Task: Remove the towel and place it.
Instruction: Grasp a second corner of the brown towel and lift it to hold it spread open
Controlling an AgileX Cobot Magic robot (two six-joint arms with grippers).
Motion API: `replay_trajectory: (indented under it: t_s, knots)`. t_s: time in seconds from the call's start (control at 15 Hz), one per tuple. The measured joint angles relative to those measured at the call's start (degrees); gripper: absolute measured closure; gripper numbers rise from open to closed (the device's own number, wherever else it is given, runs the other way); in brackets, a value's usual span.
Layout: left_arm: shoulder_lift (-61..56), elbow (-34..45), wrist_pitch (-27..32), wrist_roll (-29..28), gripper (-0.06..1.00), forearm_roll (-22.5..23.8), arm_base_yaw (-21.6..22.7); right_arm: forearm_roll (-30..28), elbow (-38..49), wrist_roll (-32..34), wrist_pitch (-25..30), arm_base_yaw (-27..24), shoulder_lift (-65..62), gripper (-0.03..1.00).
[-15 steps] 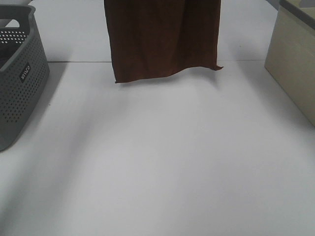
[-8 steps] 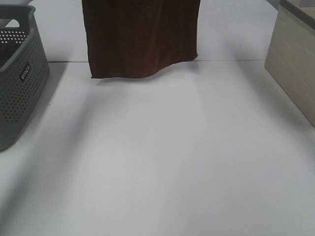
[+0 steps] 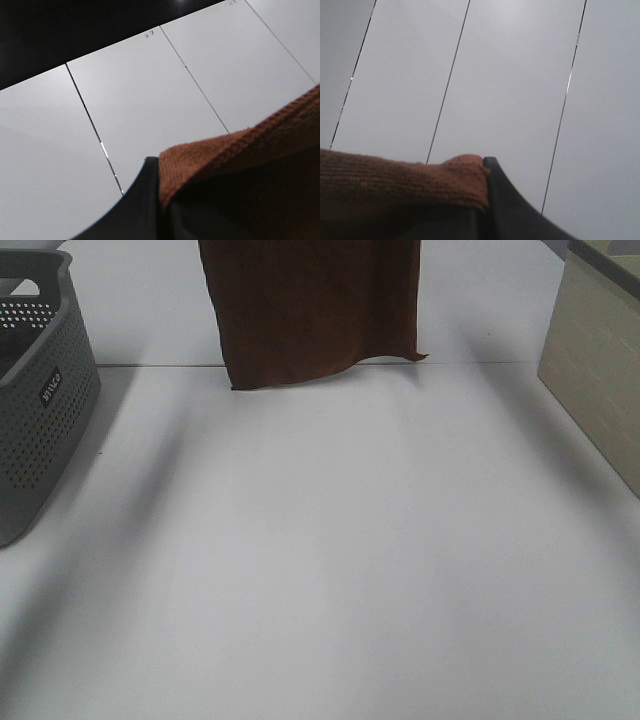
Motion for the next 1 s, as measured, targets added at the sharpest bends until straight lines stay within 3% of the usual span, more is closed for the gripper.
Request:
replay_trajectory:
  t_s: [0.67,1.0]
  knots:
    - [1.8,-3.0,1.4,0.0,0.94,2.1,0.9,0.2,0.0,1.4,-1.0,0.0,1.7,0.96]
    - [1.7,-6.9,3.3,-1.8,0.94,10.9,1.0,0.2,0.0,4.6,-3.3,0.0,1.8,0.96]
